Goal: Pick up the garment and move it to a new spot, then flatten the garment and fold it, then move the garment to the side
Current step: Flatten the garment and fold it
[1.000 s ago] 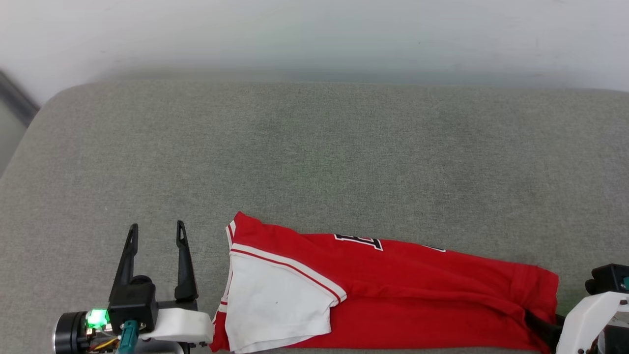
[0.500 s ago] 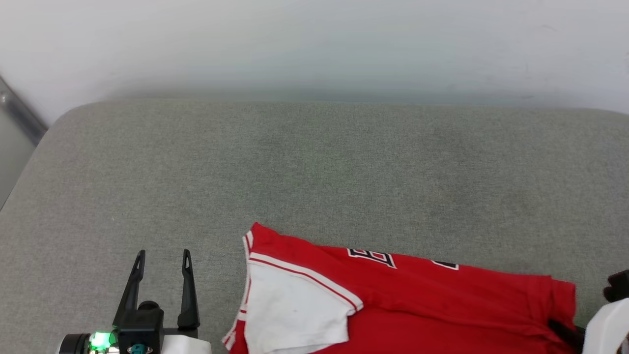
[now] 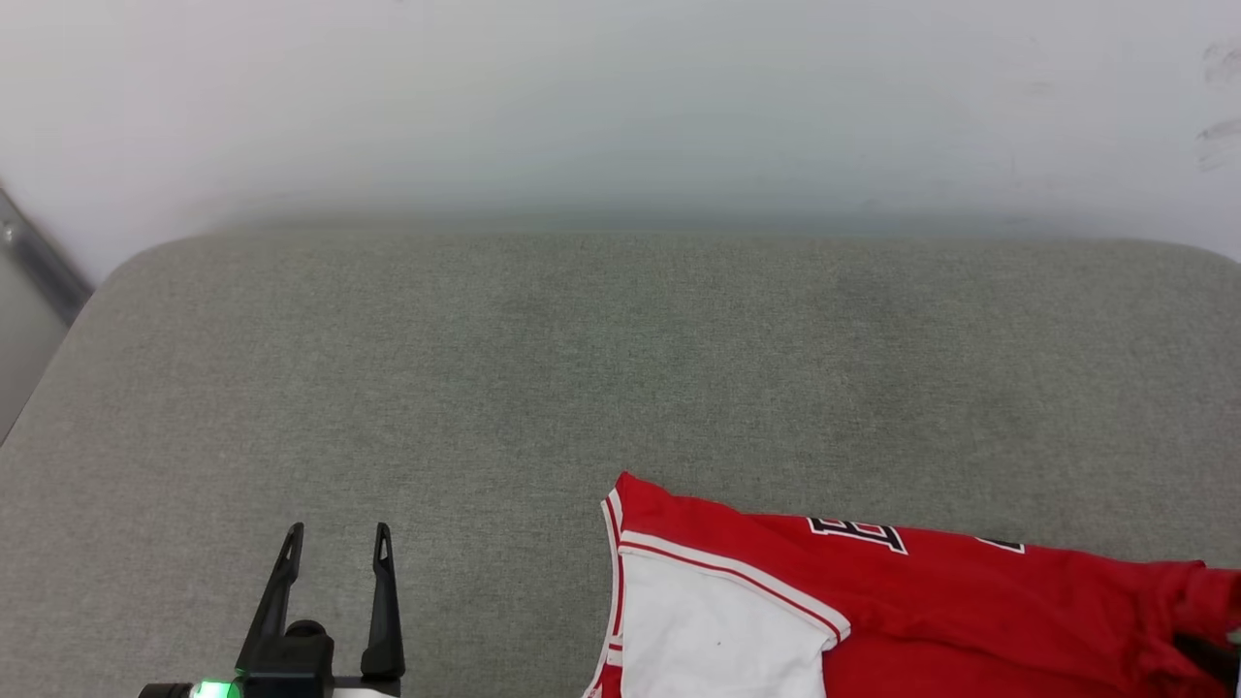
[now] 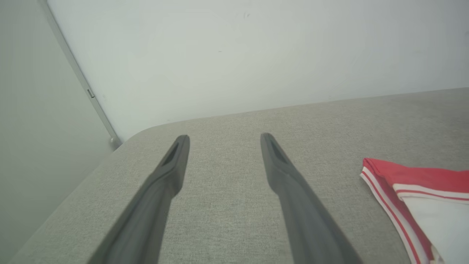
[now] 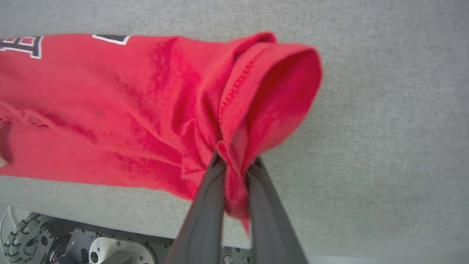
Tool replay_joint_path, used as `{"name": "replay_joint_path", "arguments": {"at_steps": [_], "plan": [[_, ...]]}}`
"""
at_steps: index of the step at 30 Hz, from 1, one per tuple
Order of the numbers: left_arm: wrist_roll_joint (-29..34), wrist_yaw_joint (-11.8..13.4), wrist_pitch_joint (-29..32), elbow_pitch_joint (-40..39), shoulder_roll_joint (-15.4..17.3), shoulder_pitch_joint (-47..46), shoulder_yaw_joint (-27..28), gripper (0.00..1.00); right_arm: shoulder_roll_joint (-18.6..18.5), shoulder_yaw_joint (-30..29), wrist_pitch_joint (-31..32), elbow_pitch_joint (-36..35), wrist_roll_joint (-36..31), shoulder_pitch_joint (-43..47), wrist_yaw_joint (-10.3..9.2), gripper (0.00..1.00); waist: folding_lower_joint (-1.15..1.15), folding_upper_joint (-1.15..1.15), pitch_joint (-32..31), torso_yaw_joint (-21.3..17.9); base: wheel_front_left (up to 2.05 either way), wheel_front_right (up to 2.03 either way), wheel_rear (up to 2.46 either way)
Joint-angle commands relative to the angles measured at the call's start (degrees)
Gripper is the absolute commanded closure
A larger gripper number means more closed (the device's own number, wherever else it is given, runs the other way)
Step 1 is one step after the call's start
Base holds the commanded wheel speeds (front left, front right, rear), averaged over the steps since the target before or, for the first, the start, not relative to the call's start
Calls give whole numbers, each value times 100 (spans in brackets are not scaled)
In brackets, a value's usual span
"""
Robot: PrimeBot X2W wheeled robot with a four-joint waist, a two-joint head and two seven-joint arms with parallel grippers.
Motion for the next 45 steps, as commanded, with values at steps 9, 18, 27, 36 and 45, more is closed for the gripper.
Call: {"name": "replay_joint_path", "arguments": {"at_steps": [9, 18, 27, 36, 45], "plan": [[113, -134, -26, 0, -124, 73, 81, 0, 117, 48, 590, -2321, 700, 295, -3, 100, 0, 0, -17, -19, 0, 0, 0], [155, -226, -26, -13, -228, -150, 93, 0, 817, 822, 1103, -3371, -39, -616, -3, 100, 0, 0, 234, 97, 0, 0, 0], [199, -318, -26, -2, -285, -452, 55, 0, 2038, 2365, 1143, -2518, -950, -2144, -3, 100, 0, 0, 609, 251, 0, 0, 0], [254, -370, -26, 1, -349, -749, -64, 0, 2649, 3625, 615, -978, -1344, -2976, -3, 100, 0, 0, 949, 493, 0, 0, 0], [229, -288, -26, 59, -367, -677, -28, 0, 2758, 4398, -214, -68, -1221, -3071, -6, 0, 0, 0, 889, 437, 0, 0, 0]]}}
